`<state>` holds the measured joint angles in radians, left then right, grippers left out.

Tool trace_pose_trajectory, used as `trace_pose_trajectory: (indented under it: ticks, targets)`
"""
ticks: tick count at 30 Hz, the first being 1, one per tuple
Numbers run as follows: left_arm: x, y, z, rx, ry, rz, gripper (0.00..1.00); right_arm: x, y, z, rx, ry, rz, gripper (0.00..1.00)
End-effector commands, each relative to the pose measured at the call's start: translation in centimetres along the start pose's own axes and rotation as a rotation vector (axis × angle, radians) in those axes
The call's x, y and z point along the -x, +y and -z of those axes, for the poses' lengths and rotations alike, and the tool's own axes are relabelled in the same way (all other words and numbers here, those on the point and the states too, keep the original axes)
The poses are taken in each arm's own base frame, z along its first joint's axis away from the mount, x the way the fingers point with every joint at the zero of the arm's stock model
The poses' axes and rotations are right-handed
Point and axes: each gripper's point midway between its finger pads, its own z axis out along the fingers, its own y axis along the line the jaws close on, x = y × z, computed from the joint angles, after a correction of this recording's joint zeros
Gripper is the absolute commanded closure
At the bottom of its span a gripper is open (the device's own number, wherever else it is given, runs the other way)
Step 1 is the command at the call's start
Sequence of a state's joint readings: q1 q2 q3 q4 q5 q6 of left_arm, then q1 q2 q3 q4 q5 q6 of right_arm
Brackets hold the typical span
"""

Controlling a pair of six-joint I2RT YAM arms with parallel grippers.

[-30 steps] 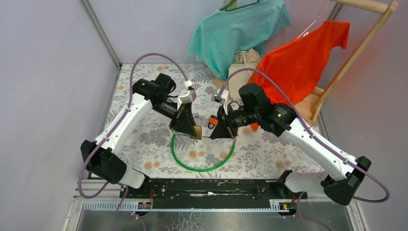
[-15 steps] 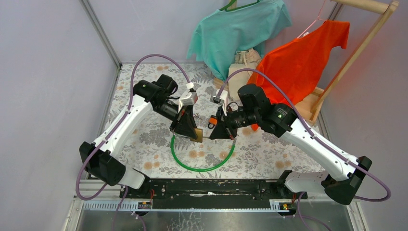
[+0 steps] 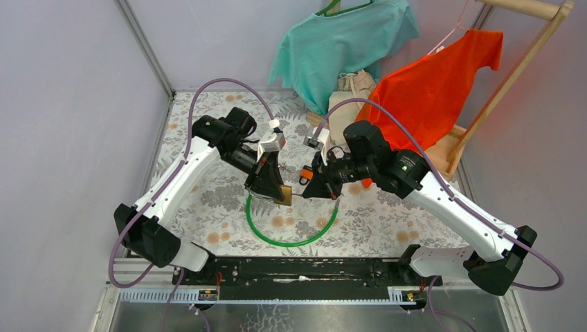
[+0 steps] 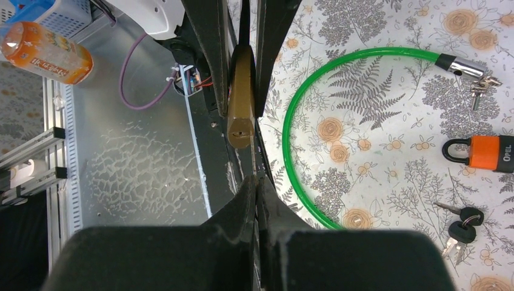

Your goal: Unlock with the key

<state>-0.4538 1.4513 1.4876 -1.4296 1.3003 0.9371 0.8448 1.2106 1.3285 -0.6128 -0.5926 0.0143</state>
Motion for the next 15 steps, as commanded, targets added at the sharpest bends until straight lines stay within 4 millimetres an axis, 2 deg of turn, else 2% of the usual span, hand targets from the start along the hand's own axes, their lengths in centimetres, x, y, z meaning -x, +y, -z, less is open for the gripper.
trace_pose_trajectory:
  ticks: [1, 15]
  targets:
    - [0.8, -1.8, -0.2, -0.039, -0.036, 0.009, 1.00, 3.0, 0.8, 1.1, -0.011, -0.106, 0.072, 1.00]
    - [0.9, -1.8, -0.2, -0.039, -0.034, 0.004, 1.00, 2.6, 1.5, -0.3, 0.065, -0.076, 0.038, 1.00]
